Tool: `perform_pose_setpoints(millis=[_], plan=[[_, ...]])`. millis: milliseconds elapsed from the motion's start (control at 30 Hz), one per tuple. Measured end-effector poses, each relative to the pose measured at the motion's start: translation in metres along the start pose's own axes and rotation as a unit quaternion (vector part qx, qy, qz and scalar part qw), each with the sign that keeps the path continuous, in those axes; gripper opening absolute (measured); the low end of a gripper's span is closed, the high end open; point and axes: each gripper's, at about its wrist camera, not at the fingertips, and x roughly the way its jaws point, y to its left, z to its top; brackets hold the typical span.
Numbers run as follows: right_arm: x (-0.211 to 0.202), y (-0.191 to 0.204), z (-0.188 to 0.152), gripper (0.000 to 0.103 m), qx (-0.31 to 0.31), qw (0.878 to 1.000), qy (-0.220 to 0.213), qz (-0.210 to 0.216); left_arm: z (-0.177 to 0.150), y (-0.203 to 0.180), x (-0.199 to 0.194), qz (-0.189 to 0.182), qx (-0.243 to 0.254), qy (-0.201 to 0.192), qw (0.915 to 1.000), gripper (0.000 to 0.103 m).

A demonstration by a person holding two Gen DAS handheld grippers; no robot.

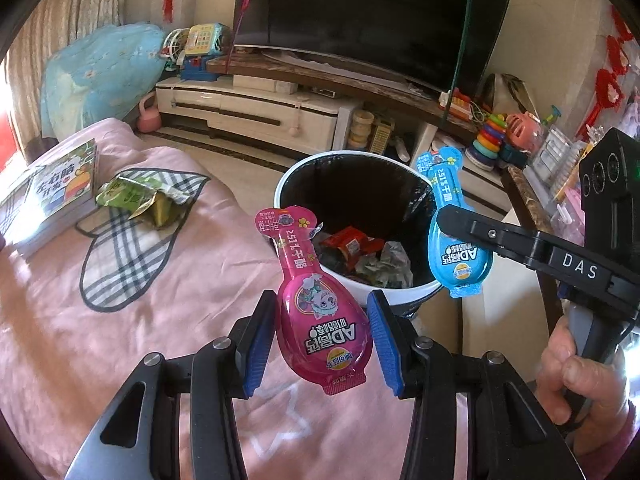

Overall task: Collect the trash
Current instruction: 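Carry the pink and blue milk bottles over the bin with both tools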

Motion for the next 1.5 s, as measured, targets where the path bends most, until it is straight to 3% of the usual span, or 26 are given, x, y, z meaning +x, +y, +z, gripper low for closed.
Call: perform_pose_setpoints(millis=[1500], plan=[[0.020,-0.040,0.030,0.016,0.001,0.999,0.014,-0.043,0.051,-0.031,0.064,0.012,0.022,0.019,0.9995,0.045]])
